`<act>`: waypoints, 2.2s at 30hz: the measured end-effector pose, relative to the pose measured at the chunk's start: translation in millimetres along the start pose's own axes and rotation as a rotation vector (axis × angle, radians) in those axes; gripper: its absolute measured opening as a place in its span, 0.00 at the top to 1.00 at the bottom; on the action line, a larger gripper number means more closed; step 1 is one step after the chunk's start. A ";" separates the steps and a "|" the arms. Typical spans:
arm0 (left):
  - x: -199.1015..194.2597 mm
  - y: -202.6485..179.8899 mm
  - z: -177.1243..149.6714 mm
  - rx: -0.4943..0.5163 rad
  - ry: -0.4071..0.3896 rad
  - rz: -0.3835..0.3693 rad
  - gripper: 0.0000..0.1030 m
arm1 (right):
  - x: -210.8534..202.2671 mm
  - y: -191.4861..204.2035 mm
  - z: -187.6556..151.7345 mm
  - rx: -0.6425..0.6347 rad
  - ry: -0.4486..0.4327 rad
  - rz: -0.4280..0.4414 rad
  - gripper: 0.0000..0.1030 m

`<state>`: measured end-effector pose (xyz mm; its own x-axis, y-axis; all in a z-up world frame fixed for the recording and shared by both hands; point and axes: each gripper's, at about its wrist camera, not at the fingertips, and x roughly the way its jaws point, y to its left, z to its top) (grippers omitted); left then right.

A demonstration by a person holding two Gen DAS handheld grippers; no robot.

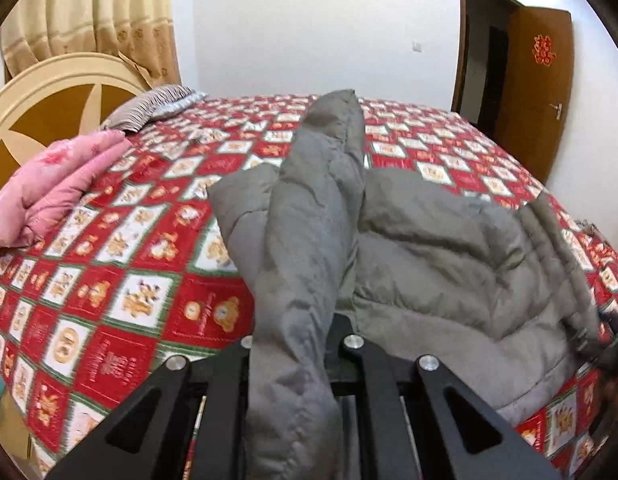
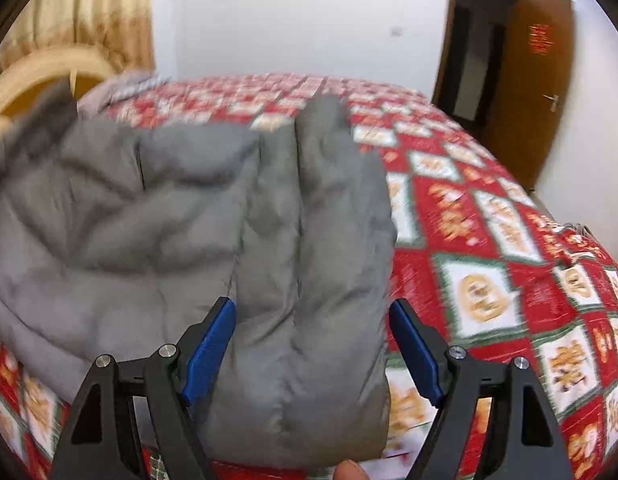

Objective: Fold large clothes

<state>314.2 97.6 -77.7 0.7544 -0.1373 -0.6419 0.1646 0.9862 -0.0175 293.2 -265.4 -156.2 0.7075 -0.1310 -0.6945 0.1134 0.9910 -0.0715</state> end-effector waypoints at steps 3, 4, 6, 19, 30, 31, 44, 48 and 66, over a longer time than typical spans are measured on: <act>-19.9 -21.3 17.9 0.038 -0.044 -0.022 0.90 | 12.5 11.5 -15.0 -0.022 0.032 -0.013 0.23; -27.5 -35.5 25.0 0.068 -0.065 -0.023 0.90 | 11.3 12.9 -15.8 -0.016 0.027 -0.010 0.23; -36.4 -64.4 40.0 0.124 -0.095 -0.030 0.90 | 8.1 0.0 -13.7 0.024 0.033 0.019 0.23; -17.0 -245.0 58.0 0.367 -0.126 -0.129 0.90 | -16.6 -74.6 -15.7 0.186 -0.028 -0.016 0.23; 17.1 -324.0 18.1 0.512 -0.104 -0.084 0.90 | -15.3 -111.3 -30.6 0.316 -0.065 0.013 0.23; 20.5 -328.8 13.8 0.529 -0.104 -0.073 0.90 | -14.2 -114.2 -32.9 0.325 -0.063 0.000 0.23; 47.2 -356.0 -14.6 0.633 -0.103 0.004 0.89 | -4.3 -128.8 -48.7 0.373 -0.046 -0.018 0.23; 43.9 -356.7 -13.5 0.644 -0.114 0.020 0.83 | -4.3 -128.0 -49.6 0.368 -0.047 -0.022 0.23; -46.8 -326.8 -5.6 0.534 -0.380 0.060 0.08 | -3.1 -124.2 -48.7 0.346 -0.039 -0.039 0.20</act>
<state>221.5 -217.8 -46.2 0.9280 -0.2026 -0.3128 0.3339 0.8249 0.4561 242.9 -386.7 -180.0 0.7233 -0.1763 -0.6677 0.3657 0.9180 0.1537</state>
